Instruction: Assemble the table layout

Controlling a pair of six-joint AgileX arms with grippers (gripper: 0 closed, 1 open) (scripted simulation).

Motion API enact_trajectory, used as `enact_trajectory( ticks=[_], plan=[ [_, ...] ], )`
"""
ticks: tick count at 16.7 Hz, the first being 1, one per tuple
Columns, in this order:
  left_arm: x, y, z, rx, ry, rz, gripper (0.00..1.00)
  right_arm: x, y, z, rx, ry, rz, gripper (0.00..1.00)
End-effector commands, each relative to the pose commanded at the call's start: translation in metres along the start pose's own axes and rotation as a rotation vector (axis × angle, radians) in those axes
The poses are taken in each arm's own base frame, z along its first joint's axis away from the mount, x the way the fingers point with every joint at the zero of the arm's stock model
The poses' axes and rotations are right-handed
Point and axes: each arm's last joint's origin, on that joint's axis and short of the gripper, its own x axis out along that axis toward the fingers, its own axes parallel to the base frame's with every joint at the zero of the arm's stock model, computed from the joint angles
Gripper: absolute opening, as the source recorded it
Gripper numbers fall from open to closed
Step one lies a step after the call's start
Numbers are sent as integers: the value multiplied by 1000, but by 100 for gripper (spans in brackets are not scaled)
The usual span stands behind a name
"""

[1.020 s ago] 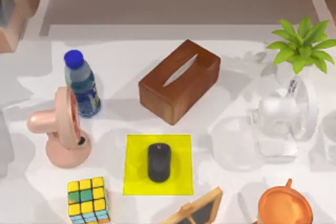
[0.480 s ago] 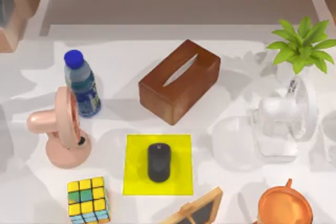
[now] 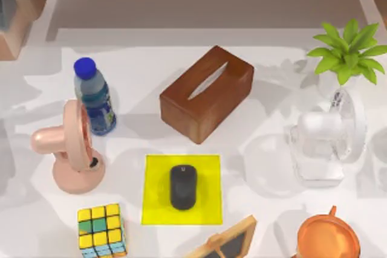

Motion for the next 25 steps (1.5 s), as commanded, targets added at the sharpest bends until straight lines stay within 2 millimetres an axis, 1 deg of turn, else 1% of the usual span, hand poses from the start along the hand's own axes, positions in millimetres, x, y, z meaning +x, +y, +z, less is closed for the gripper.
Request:
enact_trajectory(
  ticks=[11, 12, 21, 23, 25],
  plan=[
    [0, 0, 0, 0, 0, 0, 98, 0, 0, 0, 0, 0, 0, 100],
    [0, 0, 0, 0, 0, 0, 100, 0, 0, 0, 0, 0, 0, 100],
    [-1, 0, -1, 0, 3, 1, 100, 0, 0, 0, 0, 0, 0, 100],
    [-8, 2, -1, 4, 4, 8, 100, 0, 0, 0, 0, 0, 0, 100],
    [-20, 1, 0, 7, 4, 14, 100, 0, 0, 0, 0, 0, 0, 100]
  ],
)
